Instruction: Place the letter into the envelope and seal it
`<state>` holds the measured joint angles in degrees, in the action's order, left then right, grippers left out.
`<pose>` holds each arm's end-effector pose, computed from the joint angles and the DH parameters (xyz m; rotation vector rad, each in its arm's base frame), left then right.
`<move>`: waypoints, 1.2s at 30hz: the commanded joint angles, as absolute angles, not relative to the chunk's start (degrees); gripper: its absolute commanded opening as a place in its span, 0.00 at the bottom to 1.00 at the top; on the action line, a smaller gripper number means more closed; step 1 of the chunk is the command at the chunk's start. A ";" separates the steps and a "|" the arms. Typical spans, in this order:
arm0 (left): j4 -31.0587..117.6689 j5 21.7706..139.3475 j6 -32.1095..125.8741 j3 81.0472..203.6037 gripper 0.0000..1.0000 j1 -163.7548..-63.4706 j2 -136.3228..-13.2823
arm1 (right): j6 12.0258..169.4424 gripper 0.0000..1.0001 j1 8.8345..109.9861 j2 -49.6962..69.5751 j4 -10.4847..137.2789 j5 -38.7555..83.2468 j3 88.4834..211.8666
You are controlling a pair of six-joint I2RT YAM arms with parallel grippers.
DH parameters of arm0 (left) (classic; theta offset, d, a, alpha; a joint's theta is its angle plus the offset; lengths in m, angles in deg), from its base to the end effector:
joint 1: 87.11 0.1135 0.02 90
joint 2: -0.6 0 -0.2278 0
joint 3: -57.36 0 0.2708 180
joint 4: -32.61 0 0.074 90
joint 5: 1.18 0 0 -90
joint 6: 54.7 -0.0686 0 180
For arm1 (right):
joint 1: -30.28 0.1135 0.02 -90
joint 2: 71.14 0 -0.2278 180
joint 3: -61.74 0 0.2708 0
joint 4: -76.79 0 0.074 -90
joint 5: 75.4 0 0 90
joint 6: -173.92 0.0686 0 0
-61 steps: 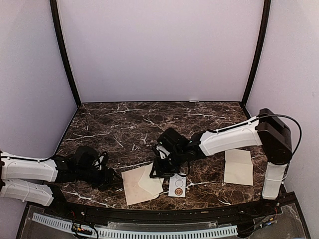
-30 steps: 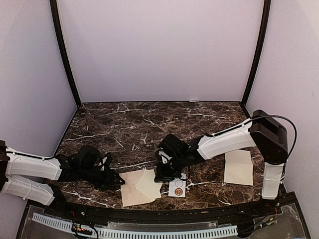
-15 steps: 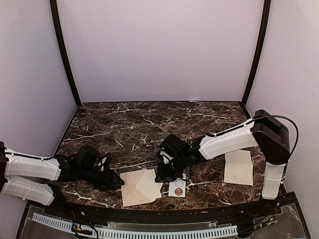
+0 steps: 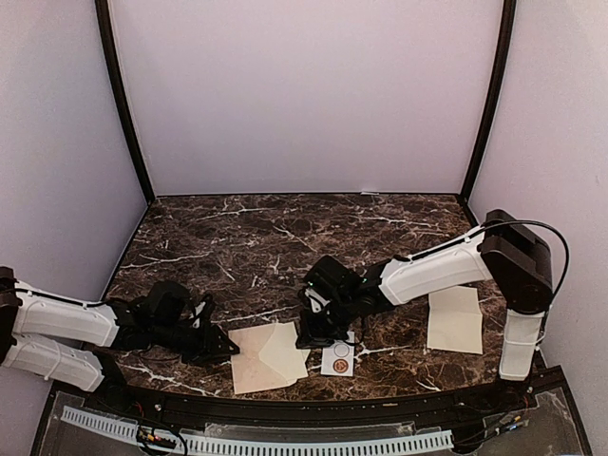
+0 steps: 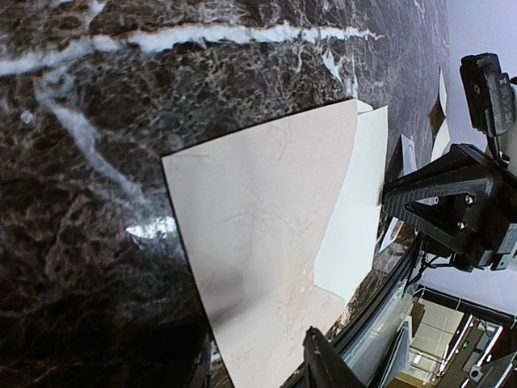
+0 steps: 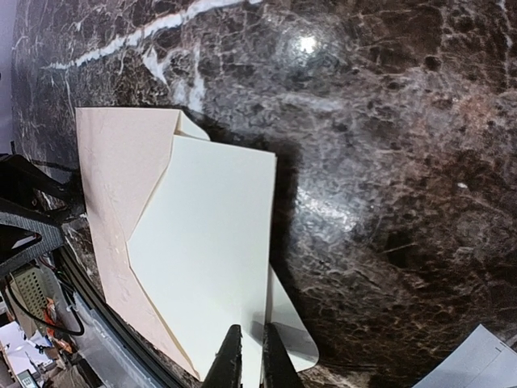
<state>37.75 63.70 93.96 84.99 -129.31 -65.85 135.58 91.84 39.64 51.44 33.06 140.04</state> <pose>0.1567 -0.1814 0.0581 -0.1322 2.6816 -1.2548 0.1730 0.3650 0.0633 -0.3908 2.9160 0.9704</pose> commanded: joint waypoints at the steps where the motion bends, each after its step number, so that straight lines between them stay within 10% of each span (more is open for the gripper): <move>1: 37.98 63.84 94.67 82.87 0.38 -130.13 -67.21 | 136.46 0.08 92.60 40.56 53.86 34.43 139.85; 36: 36.74 63.59 94.65 83.50 0.37 -130.81 -69.37 | 137.09 0.00 94.48 46.77 57.68 38.59 144.88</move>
<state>33.49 62.89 94.70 84.33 -130.42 -67.86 136.98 93.53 44.86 56.73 38.02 143.36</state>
